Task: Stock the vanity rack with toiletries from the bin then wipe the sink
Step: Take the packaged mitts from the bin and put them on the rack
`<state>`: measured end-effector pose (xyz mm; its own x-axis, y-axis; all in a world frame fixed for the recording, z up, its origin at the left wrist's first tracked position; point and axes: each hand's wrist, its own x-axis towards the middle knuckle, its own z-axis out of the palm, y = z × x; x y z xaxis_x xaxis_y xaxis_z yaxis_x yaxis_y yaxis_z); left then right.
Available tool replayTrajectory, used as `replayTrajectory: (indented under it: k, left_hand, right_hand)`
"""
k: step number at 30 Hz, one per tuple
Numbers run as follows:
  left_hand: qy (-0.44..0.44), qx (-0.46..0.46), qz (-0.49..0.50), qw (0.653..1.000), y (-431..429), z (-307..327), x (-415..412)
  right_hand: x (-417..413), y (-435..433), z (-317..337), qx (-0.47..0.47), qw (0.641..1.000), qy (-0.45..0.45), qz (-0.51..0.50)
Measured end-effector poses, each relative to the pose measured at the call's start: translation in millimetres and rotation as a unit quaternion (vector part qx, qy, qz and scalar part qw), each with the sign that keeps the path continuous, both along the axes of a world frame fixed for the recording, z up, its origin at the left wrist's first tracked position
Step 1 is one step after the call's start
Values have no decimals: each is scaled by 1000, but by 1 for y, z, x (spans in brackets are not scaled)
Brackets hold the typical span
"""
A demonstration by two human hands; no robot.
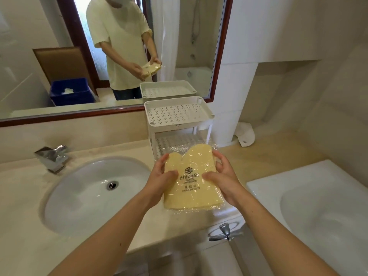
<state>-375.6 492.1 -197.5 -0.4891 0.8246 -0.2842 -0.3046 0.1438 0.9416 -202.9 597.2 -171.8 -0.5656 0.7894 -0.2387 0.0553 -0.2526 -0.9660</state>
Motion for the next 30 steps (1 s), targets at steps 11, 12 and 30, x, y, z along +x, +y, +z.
replayTrajectory:
  k: [11,12,30]
  left_hand:
    - [45,-55,27,997,58,-16,-13]
    - [54,-62,37,996,64,-18,-11]
    - [120,-179,219,952,147,-60,-9]
  right_hand:
    - [-16,79,-23,0,997,-71,44]
    - [-17,88,-24,8,994,-86,60]
    - [-57,203,-99,135,933,-230,242]
